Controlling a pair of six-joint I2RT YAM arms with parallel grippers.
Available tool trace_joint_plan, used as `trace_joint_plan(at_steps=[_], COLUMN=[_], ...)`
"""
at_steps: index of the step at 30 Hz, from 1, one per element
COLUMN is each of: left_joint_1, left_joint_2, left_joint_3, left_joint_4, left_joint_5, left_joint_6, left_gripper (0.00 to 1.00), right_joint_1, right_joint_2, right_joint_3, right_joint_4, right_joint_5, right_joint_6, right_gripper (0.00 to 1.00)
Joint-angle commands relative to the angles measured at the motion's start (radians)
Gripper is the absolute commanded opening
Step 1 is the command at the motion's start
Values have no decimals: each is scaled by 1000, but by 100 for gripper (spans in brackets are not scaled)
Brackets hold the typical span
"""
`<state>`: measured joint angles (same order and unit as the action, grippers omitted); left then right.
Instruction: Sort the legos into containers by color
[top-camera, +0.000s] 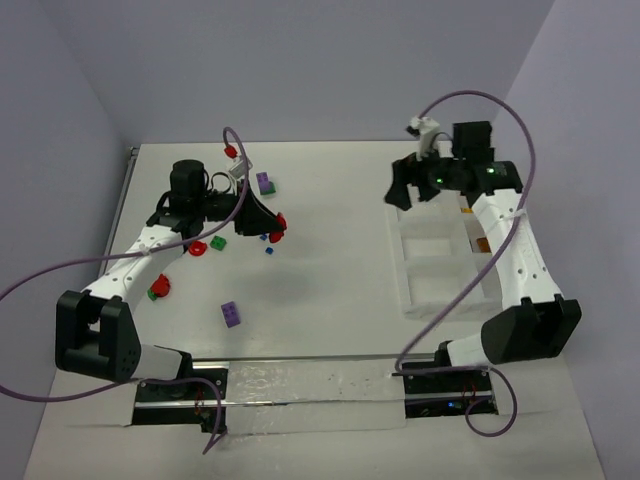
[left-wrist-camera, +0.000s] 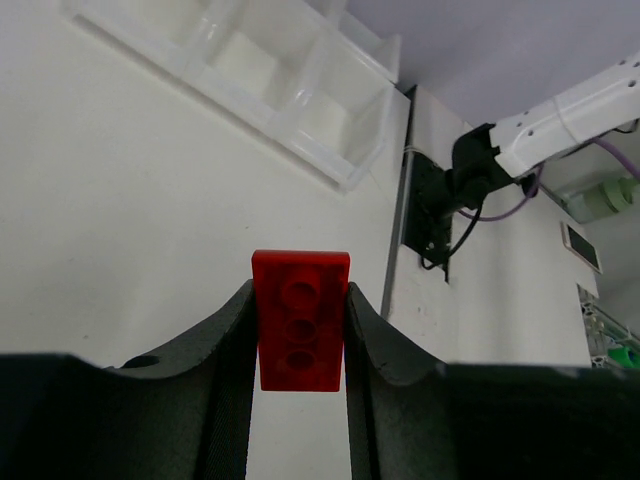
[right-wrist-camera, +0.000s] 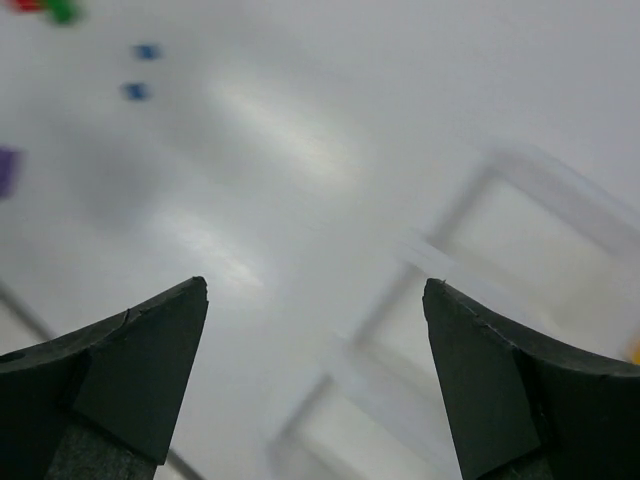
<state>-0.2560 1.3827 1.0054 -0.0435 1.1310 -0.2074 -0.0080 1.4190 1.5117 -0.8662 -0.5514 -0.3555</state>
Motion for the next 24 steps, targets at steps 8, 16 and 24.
trace_joint_plan(at_steps=[8, 16, 24], left_joint_1=[-90, -135, -204], left_joint_2=[-76, -126, -184], left_joint_3=[37, 49, 52], left_joint_4=[-186, -277, -305], left_joint_5=[-146, -429, -514], left_joint_6=[281, 426, 463], left_gripper=[0, 0, 0], right_joint_1=[317, 407, 529], right_joint_2=[69, 118, 240], right_joint_3=[21, -35, 25], right_joint_4=[198, 297, 323], right_joint_5=[-305, -332, -359], right_joint_6=[543, 714, 763], right_gripper=[91, 91, 90])
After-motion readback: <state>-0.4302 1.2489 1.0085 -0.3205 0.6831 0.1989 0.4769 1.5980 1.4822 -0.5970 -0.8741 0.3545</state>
